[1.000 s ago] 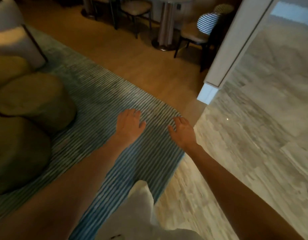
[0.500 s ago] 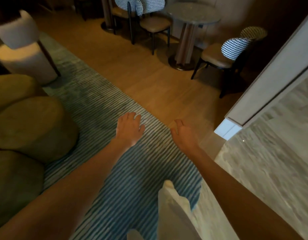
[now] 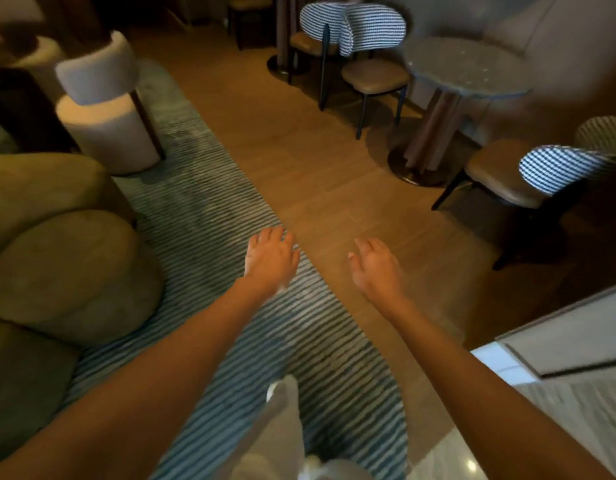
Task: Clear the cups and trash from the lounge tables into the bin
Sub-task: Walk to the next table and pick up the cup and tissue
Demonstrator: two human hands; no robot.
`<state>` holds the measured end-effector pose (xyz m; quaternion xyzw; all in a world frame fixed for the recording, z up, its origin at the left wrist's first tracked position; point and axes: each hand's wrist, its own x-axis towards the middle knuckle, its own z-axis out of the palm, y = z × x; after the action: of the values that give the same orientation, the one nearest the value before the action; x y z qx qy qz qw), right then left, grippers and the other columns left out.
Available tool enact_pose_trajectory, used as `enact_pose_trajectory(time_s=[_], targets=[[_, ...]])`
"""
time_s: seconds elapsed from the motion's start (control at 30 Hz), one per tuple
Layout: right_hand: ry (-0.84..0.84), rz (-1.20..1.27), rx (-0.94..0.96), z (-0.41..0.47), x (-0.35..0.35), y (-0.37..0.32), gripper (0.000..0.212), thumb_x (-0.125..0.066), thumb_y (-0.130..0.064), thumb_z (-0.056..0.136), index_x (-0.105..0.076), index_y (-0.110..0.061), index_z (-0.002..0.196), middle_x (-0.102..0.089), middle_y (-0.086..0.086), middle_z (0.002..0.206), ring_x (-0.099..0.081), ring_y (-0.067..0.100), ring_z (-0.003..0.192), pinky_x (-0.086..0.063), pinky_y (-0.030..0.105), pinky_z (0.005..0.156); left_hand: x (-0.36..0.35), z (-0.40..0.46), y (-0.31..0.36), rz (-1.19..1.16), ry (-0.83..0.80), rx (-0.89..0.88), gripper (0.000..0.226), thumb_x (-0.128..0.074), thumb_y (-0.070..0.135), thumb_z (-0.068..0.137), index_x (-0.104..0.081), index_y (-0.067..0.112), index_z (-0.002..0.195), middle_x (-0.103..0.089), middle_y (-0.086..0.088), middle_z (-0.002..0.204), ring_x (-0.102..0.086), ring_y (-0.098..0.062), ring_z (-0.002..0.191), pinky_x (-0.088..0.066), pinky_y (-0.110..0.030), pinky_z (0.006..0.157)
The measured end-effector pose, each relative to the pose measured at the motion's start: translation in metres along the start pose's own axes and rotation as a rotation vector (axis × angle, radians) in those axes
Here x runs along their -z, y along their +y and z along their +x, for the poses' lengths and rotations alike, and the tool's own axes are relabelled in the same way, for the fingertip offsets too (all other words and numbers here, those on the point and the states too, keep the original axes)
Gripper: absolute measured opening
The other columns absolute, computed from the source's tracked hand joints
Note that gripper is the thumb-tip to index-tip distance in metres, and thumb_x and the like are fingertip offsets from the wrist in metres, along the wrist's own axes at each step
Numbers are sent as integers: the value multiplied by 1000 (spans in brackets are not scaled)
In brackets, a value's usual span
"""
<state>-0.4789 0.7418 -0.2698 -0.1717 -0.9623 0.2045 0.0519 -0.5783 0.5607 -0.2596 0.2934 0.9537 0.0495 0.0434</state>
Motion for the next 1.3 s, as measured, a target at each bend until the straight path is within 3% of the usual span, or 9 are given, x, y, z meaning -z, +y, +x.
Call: enact_pose_trajectory(time_s=[0.2,0.47,0.83,1.3], targets=[[-54,-24,37,150,-13,-4,45,-38,-31,101,-44,-9,141,-45,12,146,-24,30,144,-23,42,116,14,130,-38,-11,59,27,41,-37,36,98,-45,14,132,-41,-6,140,-35,-27,130,-29,-41,104],[28,5,90,339,18,-24,45,-39,-31,102,-44,-11,141,-45,6,146,-25,26,144,-22,39,115,58,306,-82,-40,91,82,45,-36,39,98,-41,15,136,-39,-6,144,-33,-27,133,-30,-41,107],[56,-47,121,597,34,5,46,-38,-34,102,-43,-12,142,-46,5,145,-30,24,141,-27,38,115,83,559,-98,22,133,100,47,-37,40,97,-40,17,138,-42,-6,142,-35,-28,131,-31,-42,106],[-182,-109,94,875,30,47,52,-37,-40,101,-35,-15,147,-38,5,150,-19,26,146,-22,41,118,71,816,-126,69,39,186,49,-40,42,95,-39,16,137,-42,-6,141,-39,-28,129,-32,-43,104]])
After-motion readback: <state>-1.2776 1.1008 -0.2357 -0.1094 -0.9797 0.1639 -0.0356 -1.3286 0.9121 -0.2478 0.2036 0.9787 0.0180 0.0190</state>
